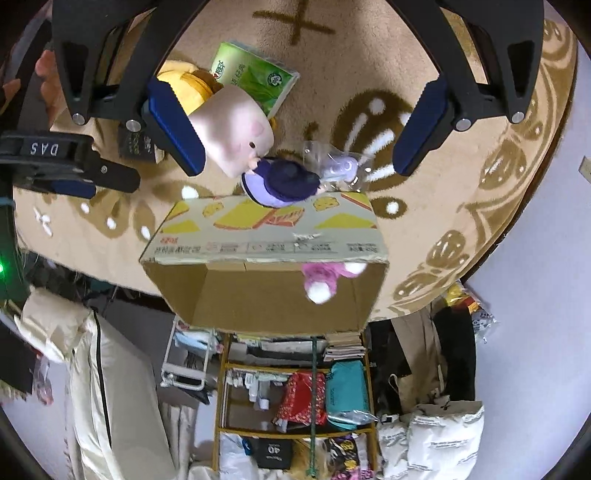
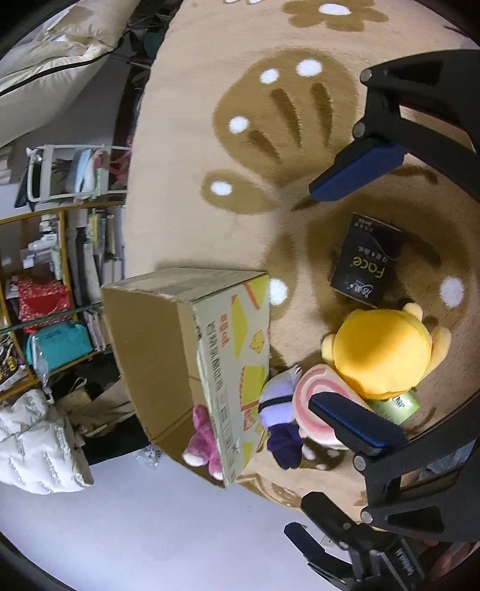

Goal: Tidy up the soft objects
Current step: 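Withdraw the left tool and lower it onto the pink swirl lollipop plush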

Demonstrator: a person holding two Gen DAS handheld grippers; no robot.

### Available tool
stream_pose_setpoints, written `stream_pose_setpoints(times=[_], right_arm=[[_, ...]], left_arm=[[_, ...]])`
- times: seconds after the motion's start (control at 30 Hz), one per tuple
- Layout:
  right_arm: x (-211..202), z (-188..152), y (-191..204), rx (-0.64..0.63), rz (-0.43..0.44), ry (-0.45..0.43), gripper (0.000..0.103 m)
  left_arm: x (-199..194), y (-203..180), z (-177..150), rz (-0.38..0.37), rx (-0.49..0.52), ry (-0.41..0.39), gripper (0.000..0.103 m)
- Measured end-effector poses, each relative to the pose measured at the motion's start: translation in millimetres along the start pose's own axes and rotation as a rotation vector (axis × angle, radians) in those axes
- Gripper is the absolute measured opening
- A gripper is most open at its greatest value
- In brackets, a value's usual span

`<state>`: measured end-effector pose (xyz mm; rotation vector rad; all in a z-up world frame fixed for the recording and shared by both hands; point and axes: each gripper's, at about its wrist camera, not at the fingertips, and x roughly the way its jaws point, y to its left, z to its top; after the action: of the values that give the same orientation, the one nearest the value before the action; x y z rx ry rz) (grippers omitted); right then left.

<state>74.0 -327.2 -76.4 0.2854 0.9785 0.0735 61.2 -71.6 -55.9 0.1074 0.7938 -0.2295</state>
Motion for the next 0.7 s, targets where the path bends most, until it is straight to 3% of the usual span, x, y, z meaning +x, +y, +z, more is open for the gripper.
stream_pose_setpoints(times=[0.23,0.7], right_arm=[[26,-3,-9,0.051,-0.038,0.131,0.103],[56,-7,-21,0.114,-0.034,0.275,0.101]], left_arm=[[9,-17,-6,-0.01,0.06,0.022,0.1],[35,-47,-19,-0.002,0.184,0.103,0.1]])
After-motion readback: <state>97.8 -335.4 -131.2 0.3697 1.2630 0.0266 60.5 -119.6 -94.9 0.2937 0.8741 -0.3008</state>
